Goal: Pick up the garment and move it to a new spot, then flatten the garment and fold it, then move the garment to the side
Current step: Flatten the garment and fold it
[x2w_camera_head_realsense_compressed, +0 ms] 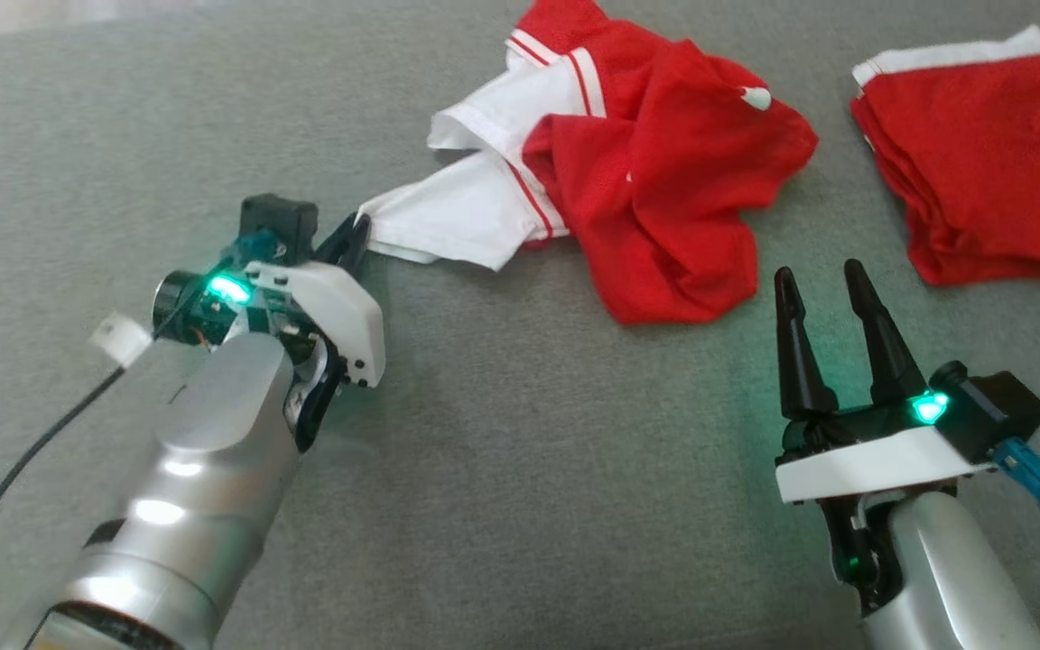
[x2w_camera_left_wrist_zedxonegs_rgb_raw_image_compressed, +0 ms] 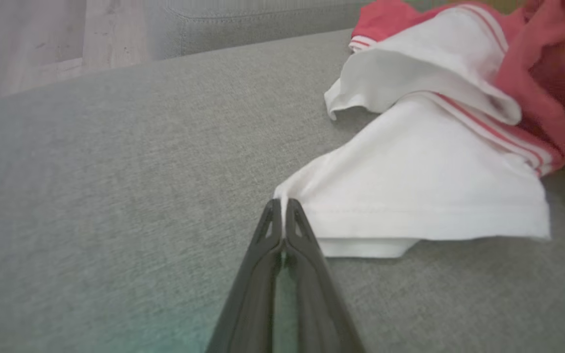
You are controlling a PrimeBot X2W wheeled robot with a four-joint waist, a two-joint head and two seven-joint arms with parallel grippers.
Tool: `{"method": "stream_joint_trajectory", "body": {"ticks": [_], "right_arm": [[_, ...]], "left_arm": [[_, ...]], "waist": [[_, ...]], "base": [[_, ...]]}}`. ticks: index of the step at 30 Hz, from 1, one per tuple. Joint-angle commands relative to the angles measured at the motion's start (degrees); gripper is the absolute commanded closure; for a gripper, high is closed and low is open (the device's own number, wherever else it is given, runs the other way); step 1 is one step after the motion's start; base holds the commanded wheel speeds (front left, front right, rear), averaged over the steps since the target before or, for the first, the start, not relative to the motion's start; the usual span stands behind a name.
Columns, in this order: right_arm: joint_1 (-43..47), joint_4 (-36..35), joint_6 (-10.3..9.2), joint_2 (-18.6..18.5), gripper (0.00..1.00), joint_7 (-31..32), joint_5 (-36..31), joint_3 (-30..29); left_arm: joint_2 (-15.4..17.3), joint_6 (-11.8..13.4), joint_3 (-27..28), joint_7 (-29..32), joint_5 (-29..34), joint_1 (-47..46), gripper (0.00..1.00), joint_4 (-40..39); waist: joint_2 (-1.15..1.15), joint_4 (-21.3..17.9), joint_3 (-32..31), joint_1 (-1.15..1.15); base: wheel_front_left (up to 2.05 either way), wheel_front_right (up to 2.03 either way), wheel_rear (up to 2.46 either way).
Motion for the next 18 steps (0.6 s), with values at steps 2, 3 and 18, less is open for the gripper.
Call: {"method": "stream_joint_trajectory", "body": {"ticks": [2,3,18], "right_arm": [[-0.98,-1.24,-0.04,-0.06,0.00,-0.61,-0.12,0.88],[-0.88,-1.09,-0.04,-0.06,0.00,-0.61,-0.19,0.84],[2.17,0.82,-0.04,-0.06,0.00,-0.61,-0.39,-0.63]], "left_arm": [[1.49,0.36,2.56,-3.40,-1.03,-0.94,1.00,-0.87],[1.62,0.53,2.90,-4.65,-1.17,-0.92,1.00,-0.87],[8.96,4.97,8.60,-16.99,-1.86,5.95,1.00,-5.90]], "waist": [[0.00,2.08,-2.13,0.00],[0.00,2.59,-2.66,0.00],[0.00,11.02,-9.88,0.00]], "base": [[0.00,0.00,0.00],[0.00,0.00,0.00],[0.00,0.00,0.00]]}}
